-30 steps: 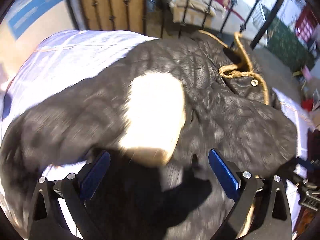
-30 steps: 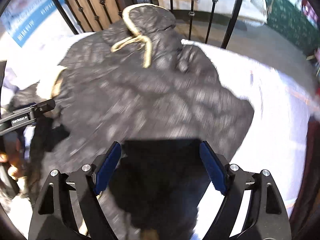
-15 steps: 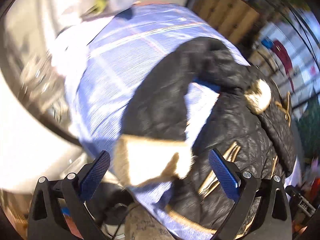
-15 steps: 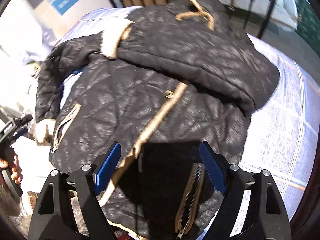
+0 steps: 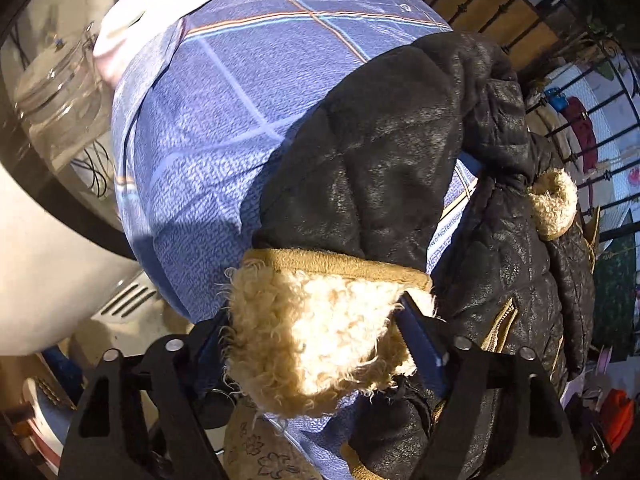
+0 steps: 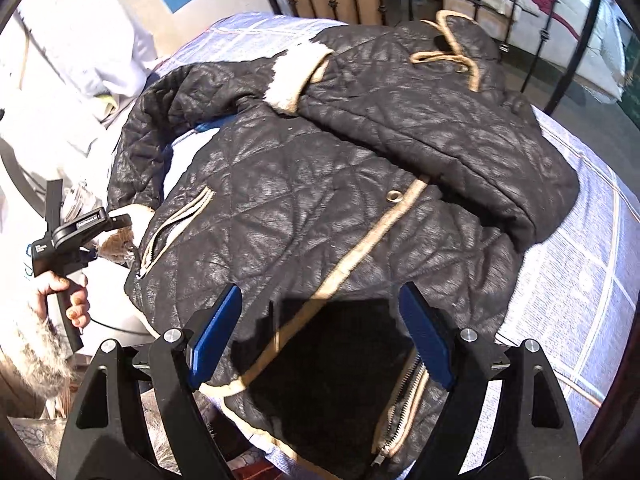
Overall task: Fold large clothes
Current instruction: 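Fold the sleeve across the jacket front toward the hood and release with the left tool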
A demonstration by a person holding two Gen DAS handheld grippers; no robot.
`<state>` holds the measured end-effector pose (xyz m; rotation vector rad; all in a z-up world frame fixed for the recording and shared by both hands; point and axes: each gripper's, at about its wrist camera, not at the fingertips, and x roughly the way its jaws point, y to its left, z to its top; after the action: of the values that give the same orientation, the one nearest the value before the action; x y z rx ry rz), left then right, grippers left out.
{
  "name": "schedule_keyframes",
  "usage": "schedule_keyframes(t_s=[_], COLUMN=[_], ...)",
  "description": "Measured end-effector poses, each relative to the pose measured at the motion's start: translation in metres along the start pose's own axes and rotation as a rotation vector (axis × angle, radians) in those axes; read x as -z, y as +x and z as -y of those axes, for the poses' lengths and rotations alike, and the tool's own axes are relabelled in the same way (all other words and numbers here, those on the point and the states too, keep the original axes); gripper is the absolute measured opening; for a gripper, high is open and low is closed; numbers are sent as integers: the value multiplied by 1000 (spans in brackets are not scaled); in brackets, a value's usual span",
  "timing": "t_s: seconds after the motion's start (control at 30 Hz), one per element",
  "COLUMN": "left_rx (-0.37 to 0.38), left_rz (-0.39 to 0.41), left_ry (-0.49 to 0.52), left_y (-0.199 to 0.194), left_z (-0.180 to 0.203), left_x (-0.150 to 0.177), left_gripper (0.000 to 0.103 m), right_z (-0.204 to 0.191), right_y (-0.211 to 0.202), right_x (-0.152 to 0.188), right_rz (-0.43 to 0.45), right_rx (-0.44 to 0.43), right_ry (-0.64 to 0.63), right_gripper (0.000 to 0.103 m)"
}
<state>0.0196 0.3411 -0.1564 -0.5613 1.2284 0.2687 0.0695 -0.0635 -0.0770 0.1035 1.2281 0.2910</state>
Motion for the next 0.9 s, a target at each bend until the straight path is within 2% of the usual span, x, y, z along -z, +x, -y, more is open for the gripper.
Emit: schedule_keyframes(t_s=[0.03, 0.13, 0.3, 0.37, 0.47, 0.57, 0.63, 0.67, 0.73, 0.83, 0.9], left_rx=[-1, 19, -83, -118, -166, -250, -293, -291, -221, -43, 60], left_rz=[4, 39, 309, 378, 411, 390, 365, 358, 359, 331, 344], left_ry=[15, -21, -56, -88, -107, -94, -82, -46, 52, 191, 296], left_y=[-5, -30, -105, -127, -137, -129, -122, -120, -123, -136, -151], left_z=[2, -4, -31, -45, -57, -51, -38, -23, 16, 93, 156], left_x=[-5, -29, -94, -124, -156, -176, -179, -178, -166, -140, -116], left_gripper=[51, 32, 27, 26, 24, 24, 22, 22, 22, 22, 22], right_z=[5, 18, 37, 43, 50, 53, 54, 56, 60, 70, 77], right_y=[-2, -6, -19, -23, -28, -34, -38, -40, -44, -48, -50], right_x=[2, 7, 11, 13, 15, 17, 19, 21, 24, 30, 32], right_rz=[1, 13, 42, 46, 57, 64, 73, 80, 89, 97, 104], right_rx=[3, 11, 19, 21, 25, 28, 36, 41, 47, 52, 55], right_ry=[17, 60, 112, 130, 150, 169, 172, 175, 187, 230, 254], right_gripper=[80, 80, 80, 80, 80, 80, 80, 80, 80, 80, 80])
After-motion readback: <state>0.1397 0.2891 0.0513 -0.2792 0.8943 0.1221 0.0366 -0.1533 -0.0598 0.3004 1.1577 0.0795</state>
